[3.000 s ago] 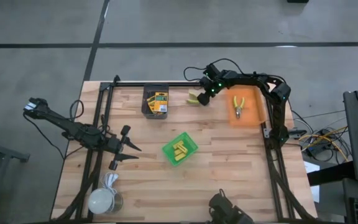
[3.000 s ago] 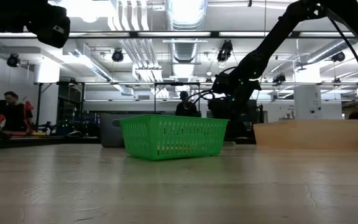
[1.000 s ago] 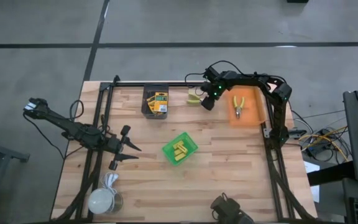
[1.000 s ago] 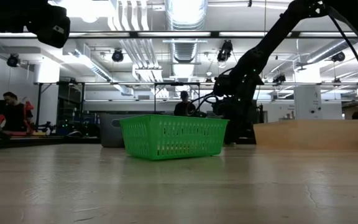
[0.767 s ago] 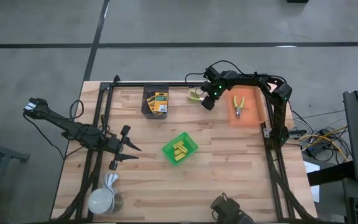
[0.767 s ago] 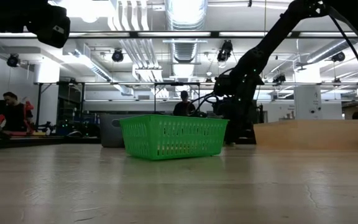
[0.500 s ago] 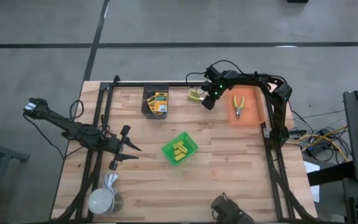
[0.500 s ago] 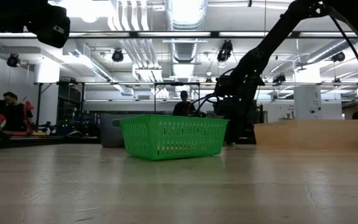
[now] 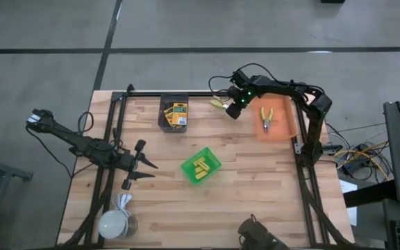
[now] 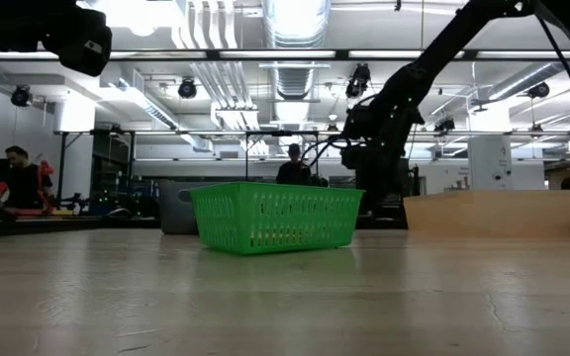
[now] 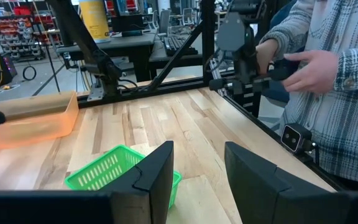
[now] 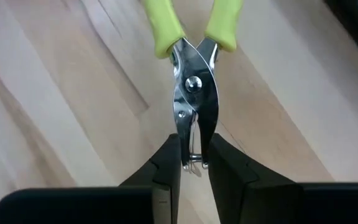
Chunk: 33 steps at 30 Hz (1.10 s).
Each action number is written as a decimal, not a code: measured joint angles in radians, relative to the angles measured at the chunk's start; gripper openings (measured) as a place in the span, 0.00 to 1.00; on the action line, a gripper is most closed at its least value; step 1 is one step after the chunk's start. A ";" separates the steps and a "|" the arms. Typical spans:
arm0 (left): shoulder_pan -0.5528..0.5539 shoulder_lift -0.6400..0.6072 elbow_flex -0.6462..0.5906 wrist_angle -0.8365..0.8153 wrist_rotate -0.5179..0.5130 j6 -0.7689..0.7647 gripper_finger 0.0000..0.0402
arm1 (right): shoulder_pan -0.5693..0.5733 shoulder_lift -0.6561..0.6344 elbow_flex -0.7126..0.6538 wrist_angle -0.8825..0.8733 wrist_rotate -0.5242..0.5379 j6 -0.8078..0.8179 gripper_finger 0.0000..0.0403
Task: Pick & Place School Supplies
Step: Put the green hole puncher into the orange bin
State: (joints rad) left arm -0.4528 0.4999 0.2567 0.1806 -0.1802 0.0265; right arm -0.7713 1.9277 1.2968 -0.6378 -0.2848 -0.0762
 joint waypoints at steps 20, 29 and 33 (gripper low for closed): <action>0.000 0.000 0.000 0.000 0.000 0.000 0.37 | 0.001 -0.166 0.003 -0.118 0.102 0.221 0.14; 0.000 0.000 0.000 0.000 0.000 0.000 0.37 | 0.001 -0.271 0.004 -0.189 0.242 0.288 0.14; 0.000 0.000 0.000 0.000 0.000 0.000 0.37 | 0.001 -0.325 0.005 -0.257 0.307 0.394 0.14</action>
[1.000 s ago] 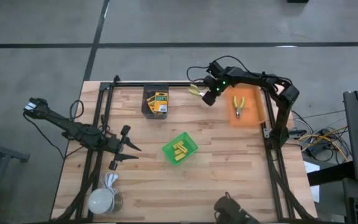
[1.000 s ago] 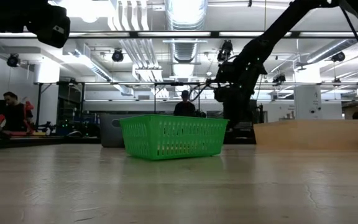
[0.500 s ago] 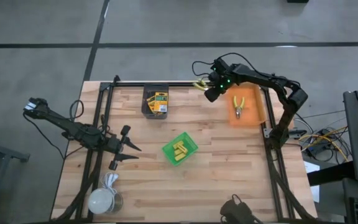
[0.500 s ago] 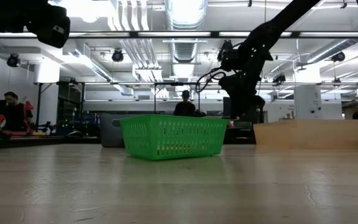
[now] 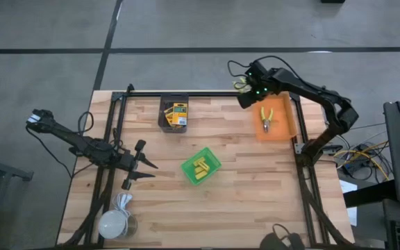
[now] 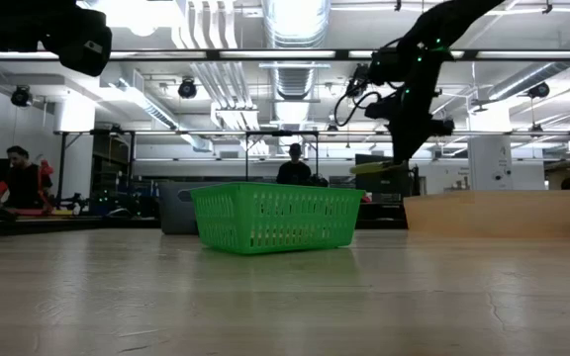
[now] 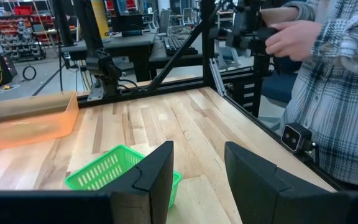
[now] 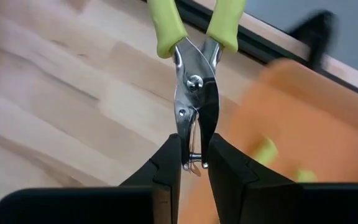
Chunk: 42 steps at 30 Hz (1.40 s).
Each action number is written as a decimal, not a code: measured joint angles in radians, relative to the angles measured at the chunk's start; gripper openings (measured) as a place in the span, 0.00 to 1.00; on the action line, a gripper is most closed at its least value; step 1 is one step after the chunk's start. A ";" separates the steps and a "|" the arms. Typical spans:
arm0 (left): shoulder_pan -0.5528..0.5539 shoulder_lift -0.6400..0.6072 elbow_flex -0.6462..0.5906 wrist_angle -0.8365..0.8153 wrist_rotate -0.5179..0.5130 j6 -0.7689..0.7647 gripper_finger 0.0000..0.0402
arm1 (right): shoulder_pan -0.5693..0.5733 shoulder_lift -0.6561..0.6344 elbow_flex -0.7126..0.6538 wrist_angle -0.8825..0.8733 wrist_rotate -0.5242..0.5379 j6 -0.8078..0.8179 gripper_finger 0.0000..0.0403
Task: Pick & Place School Supplies
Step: Put the green hole puncher into the orange bin
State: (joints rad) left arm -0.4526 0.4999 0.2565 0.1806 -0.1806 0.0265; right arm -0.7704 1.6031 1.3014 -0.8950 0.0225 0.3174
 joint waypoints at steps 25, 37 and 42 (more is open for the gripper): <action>0.000 0.000 0.000 -0.001 0.000 0.000 0.37 | 0.005 -0.272 -0.240 -0.005 0.260 0.265 0.14; 0.000 0.000 0.000 -0.002 0.000 0.000 0.37 | 0.004 -0.355 -0.485 0.152 0.231 0.447 0.14; 0.000 0.000 0.000 -0.002 0.000 0.000 0.37 | 0.002 -0.326 -0.511 0.153 0.231 0.475 0.14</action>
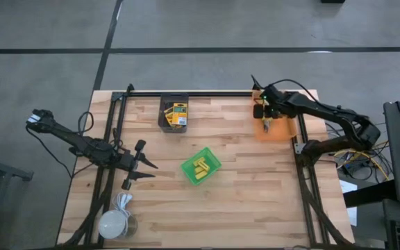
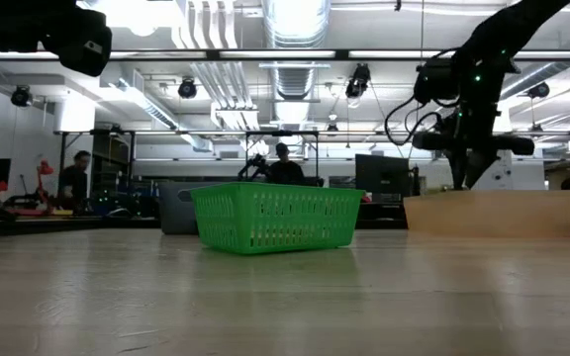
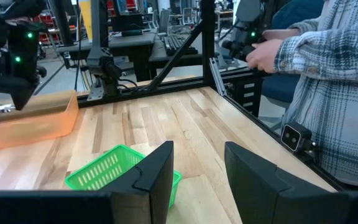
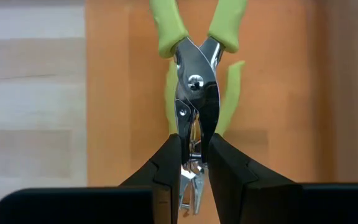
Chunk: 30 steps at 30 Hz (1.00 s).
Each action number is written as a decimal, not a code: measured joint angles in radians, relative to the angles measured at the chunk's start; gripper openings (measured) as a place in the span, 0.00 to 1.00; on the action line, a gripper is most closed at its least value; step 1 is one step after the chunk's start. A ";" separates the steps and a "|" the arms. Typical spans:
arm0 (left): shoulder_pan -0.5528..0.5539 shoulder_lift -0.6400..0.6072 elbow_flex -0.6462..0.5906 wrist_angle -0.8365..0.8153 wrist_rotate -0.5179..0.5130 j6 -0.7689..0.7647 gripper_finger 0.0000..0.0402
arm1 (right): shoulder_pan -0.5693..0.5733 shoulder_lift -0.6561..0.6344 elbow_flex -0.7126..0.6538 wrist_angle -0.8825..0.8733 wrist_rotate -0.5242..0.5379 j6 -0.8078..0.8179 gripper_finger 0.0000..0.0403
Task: Pick & Place School Supplies
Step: Put the green hole puncher into the orange bin
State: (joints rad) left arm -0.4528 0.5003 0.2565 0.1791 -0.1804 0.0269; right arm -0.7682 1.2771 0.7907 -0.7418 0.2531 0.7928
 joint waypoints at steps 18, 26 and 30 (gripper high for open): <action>0.000 0.000 0.000 0.000 0.000 0.000 0.37 | -0.002 0.176 -0.008 0.051 -0.075 0.016 0.16; 0.000 0.000 0.000 0.000 0.000 0.000 0.37 | -0.003 0.176 -0.009 0.052 -0.071 0.017 0.26; 0.000 0.000 0.000 0.000 0.000 0.000 0.37 | -0.003 0.176 -0.011 0.050 -0.071 0.020 0.29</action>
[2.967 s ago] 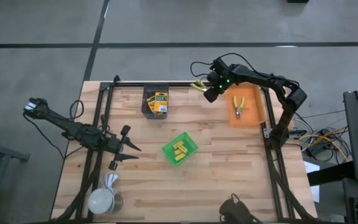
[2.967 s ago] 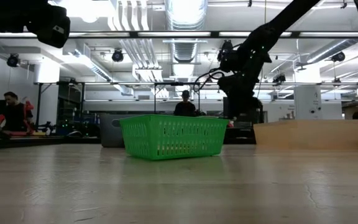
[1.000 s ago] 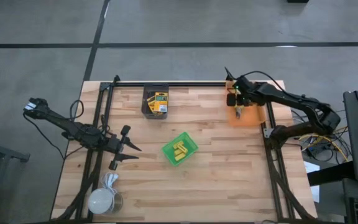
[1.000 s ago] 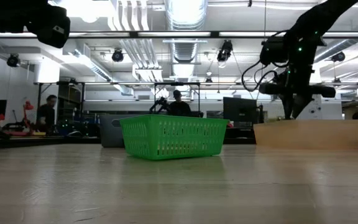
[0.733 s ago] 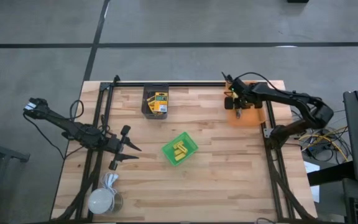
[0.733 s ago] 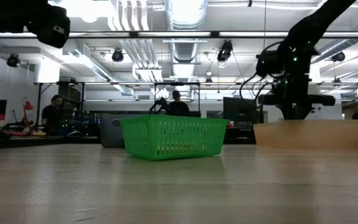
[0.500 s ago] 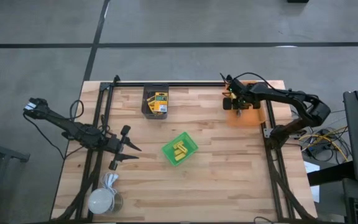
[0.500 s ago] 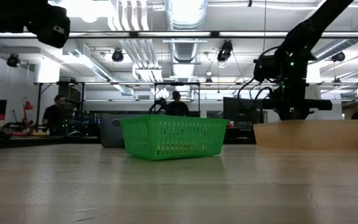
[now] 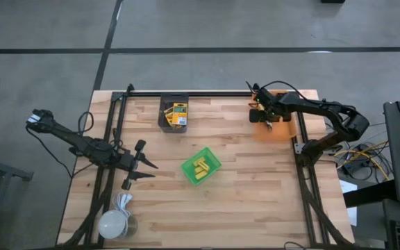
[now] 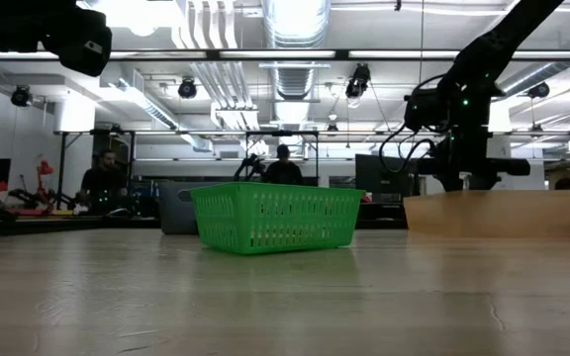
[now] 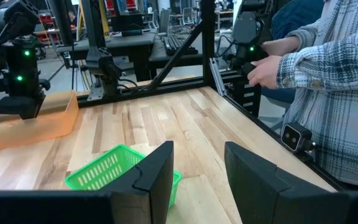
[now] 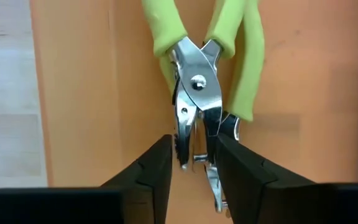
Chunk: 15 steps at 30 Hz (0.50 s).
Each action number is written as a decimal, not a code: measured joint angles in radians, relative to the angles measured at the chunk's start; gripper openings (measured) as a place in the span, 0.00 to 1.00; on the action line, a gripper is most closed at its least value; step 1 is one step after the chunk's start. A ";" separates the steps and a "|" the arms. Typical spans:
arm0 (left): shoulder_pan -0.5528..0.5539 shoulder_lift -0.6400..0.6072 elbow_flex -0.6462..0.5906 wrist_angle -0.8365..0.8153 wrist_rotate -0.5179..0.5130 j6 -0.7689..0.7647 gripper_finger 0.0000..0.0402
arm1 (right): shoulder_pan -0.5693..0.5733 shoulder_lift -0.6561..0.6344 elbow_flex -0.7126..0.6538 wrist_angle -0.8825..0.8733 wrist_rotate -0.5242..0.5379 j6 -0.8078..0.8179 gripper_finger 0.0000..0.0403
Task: Pick & Place School Supplies
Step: Put the green hole puncher into the orange bin
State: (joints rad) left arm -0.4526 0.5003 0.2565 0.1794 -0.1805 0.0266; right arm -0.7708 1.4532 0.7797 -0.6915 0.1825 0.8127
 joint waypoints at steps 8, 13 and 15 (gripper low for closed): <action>0.000 0.000 0.000 0.000 0.000 0.000 0.37 | 0.000 -0.003 -0.002 0.001 0.001 0.000 0.33; 0.000 0.000 0.000 0.000 0.000 0.000 0.37 | 0.000 -0.012 -0.002 0.002 0.010 -0.007 0.35; 0.000 0.000 0.000 0.000 0.000 0.000 0.37 | 0.000 -0.020 -0.002 0.002 0.029 -0.017 0.36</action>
State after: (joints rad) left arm -0.4526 0.4999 0.2565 0.1795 -0.1803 0.0265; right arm -0.7712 1.4328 0.7776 -0.6895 0.2115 0.7953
